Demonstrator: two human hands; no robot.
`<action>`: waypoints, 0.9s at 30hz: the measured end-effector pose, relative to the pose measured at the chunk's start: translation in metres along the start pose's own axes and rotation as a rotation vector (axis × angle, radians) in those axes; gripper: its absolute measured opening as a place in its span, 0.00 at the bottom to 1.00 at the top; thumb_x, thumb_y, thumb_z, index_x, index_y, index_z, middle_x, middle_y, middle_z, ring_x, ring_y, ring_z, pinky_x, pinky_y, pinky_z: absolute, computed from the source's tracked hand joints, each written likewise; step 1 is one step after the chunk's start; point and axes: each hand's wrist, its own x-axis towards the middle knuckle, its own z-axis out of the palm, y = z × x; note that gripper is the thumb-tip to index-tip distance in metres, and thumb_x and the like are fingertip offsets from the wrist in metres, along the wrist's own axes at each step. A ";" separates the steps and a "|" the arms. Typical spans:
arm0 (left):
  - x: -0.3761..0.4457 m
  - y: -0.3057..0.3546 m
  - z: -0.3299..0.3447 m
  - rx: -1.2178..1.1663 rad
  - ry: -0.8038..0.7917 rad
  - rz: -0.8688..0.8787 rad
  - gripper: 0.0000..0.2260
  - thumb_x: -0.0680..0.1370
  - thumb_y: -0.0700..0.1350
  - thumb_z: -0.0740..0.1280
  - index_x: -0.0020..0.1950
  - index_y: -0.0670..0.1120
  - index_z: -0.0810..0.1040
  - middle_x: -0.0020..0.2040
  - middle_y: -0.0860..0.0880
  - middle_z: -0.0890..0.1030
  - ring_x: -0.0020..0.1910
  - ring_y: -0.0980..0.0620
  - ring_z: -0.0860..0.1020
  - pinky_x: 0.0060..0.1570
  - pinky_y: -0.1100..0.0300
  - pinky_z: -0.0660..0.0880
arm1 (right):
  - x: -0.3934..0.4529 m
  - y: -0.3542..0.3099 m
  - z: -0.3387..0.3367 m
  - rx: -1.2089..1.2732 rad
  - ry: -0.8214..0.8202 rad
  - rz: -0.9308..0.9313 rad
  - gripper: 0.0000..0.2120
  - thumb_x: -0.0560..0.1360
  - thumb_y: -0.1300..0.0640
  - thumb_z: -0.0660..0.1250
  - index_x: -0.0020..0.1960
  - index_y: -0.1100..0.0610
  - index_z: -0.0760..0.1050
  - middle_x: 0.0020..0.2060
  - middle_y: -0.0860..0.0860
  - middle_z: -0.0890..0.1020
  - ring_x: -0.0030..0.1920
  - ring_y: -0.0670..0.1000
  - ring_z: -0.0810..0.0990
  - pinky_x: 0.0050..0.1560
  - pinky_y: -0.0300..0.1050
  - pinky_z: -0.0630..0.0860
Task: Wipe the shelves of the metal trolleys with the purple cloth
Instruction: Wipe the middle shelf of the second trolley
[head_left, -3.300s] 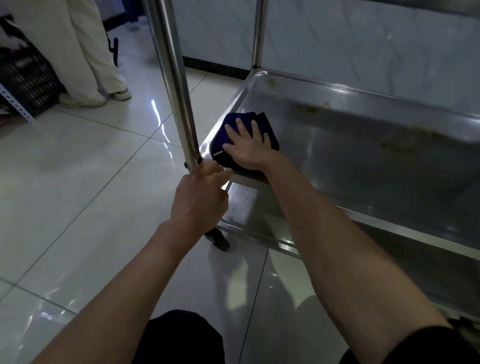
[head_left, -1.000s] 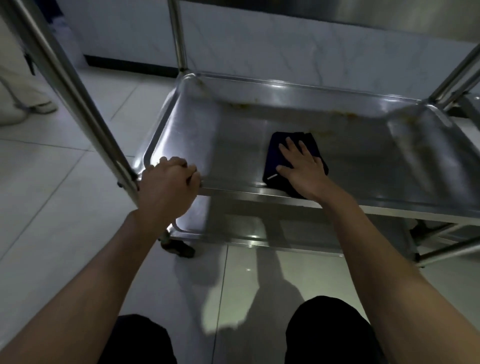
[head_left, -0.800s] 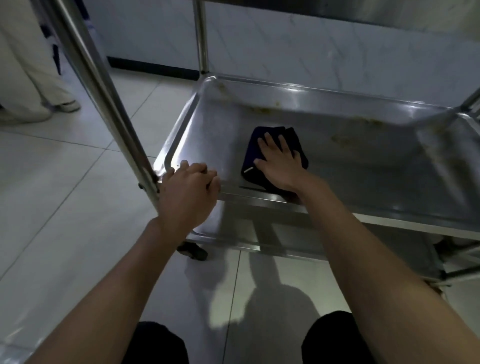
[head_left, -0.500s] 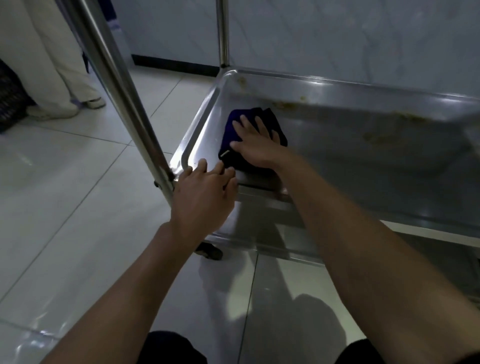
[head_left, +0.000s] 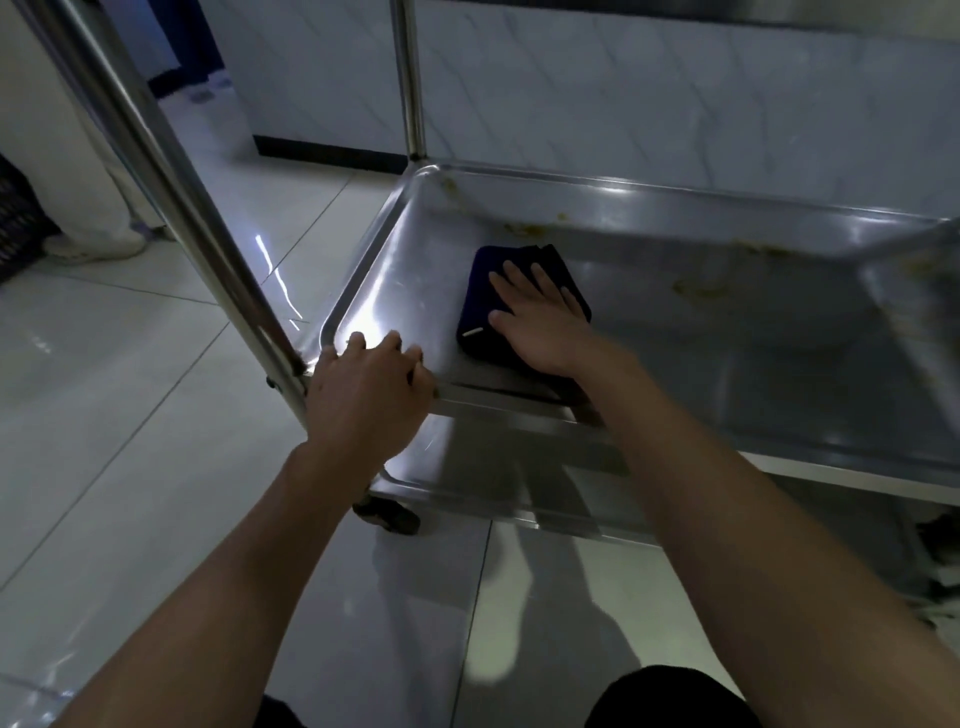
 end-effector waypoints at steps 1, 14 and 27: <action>0.004 0.008 -0.003 -0.015 0.003 -0.018 0.15 0.80 0.50 0.52 0.38 0.50 0.74 0.36 0.53 0.70 0.42 0.48 0.73 0.53 0.48 0.71 | -0.007 0.009 -0.003 0.008 0.003 0.011 0.29 0.83 0.43 0.48 0.82 0.43 0.45 0.81 0.41 0.42 0.80 0.48 0.38 0.78 0.54 0.39; 0.016 0.092 0.001 -0.185 0.001 -0.013 0.08 0.76 0.52 0.66 0.45 0.49 0.81 0.43 0.52 0.79 0.33 0.52 0.67 0.39 0.59 0.64 | -0.101 0.152 -0.047 0.013 0.073 0.270 0.28 0.84 0.44 0.50 0.81 0.42 0.46 0.81 0.41 0.43 0.80 0.48 0.39 0.77 0.53 0.41; 0.024 0.069 0.005 -0.127 0.182 0.097 0.05 0.74 0.54 0.69 0.43 0.56 0.85 0.43 0.54 0.83 0.35 0.45 0.80 0.34 0.61 0.69 | -0.134 0.198 -0.062 -0.010 0.097 0.387 0.27 0.84 0.44 0.49 0.82 0.43 0.46 0.81 0.44 0.43 0.81 0.52 0.38 0.78 0.60 0.42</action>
